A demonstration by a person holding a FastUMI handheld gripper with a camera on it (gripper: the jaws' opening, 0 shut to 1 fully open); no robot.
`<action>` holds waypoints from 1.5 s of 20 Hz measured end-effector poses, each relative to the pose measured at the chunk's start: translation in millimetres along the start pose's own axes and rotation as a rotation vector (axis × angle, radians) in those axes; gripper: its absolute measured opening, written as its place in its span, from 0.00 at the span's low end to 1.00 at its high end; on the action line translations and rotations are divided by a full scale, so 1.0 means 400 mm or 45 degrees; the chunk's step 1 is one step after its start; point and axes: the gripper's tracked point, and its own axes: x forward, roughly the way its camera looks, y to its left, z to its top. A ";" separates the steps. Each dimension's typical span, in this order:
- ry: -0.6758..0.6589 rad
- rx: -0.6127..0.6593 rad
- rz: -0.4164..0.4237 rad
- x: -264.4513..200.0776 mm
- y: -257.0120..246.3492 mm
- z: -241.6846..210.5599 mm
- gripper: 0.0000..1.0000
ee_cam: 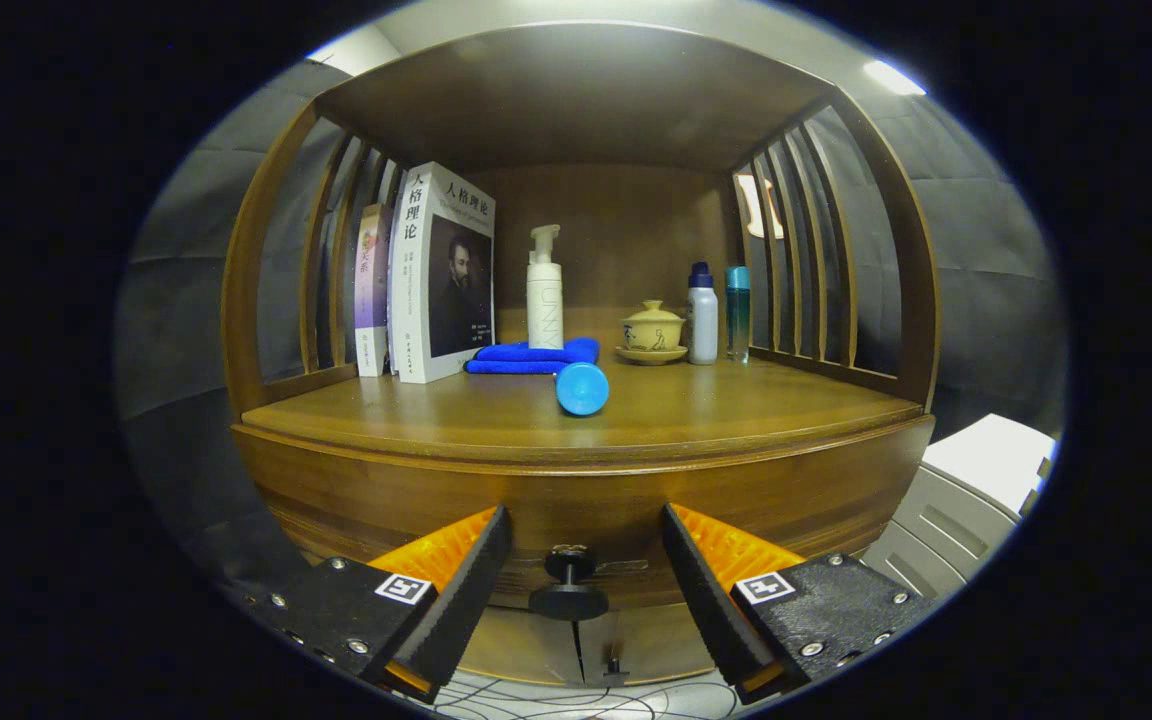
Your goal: Pull open the drawer, take out the items inside it, and place them on the countertop above the cabinet.
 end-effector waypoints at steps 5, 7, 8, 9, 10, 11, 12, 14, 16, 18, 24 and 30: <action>-0.105 0.118 0.021 -0.141 -0.064 0.184 0.94; -0.151 0.130 -0.018 -0.197 -0.098 0.277 0.94; -0.173 0.129 -0.031 -0.216 -0.112 0.323 0.94; -0.178 0.124 -0.034 -0.232 -0.124 0.359 0.94; -0.179 0.106 -0.032 -0.246 -0.135 0.395 0.94; -0.177 0.074 -0.034 -0.258 -0.147 0.424 0.94; -0.174 0.040 -0.035 -0.272 -0.159 0.452 0.94; -0.207 -0.012 -0.035 -0.284 -0.167 0.511 0.94; -0.228 -0.066 -0.004 -0.293 -0.153 0.549 0.94; -0.242 -0.111 0.022 -0.291 -0.128 0.566 0.94; -0.277 -0.192 0.111 -0.306 -0.039 0.554 0.94; -0.250 -0.272 0.123 -0.336 0.001 0.514 0.95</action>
